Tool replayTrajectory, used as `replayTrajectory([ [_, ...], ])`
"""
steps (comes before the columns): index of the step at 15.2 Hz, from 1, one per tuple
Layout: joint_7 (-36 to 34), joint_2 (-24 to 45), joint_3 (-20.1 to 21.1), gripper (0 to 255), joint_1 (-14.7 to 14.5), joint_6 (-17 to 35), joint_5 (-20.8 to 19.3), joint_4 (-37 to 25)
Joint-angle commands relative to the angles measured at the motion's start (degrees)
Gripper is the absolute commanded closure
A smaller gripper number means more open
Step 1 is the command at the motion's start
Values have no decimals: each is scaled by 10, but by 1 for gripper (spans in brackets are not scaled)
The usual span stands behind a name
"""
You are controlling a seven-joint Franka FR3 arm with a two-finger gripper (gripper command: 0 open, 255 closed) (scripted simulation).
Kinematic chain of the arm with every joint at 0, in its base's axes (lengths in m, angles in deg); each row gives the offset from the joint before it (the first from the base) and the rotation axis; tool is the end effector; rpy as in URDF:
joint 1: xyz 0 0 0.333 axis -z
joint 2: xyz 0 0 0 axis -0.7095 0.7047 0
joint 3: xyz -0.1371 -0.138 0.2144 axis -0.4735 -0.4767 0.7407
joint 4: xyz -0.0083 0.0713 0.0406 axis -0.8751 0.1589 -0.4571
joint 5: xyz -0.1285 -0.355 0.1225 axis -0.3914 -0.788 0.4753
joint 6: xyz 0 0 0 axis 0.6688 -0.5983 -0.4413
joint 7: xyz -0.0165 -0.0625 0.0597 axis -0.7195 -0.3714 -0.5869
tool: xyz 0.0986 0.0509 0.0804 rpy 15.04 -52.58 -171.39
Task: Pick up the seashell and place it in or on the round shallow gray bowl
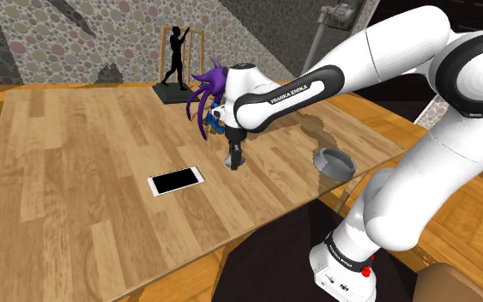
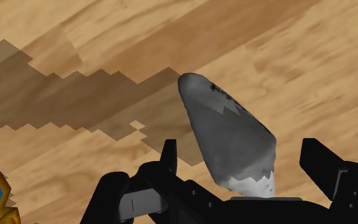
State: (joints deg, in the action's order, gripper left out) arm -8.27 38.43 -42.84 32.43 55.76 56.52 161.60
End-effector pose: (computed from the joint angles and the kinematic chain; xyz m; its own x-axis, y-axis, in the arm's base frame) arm 0.4653 0.1012 0.2743 0.6117 0.7834 -0.1102 0.7879 -0.6158 -0.0039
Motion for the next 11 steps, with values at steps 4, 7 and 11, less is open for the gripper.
replayTrajectory([
  [4, -1, 5, 0, 0, 0, 7, -1, 1],
  [7, 0, 5, 0, 0, 0, 7, -1, 1],
  [11, -1, 5, 0, 255, 0, 7, -1, 1],
])
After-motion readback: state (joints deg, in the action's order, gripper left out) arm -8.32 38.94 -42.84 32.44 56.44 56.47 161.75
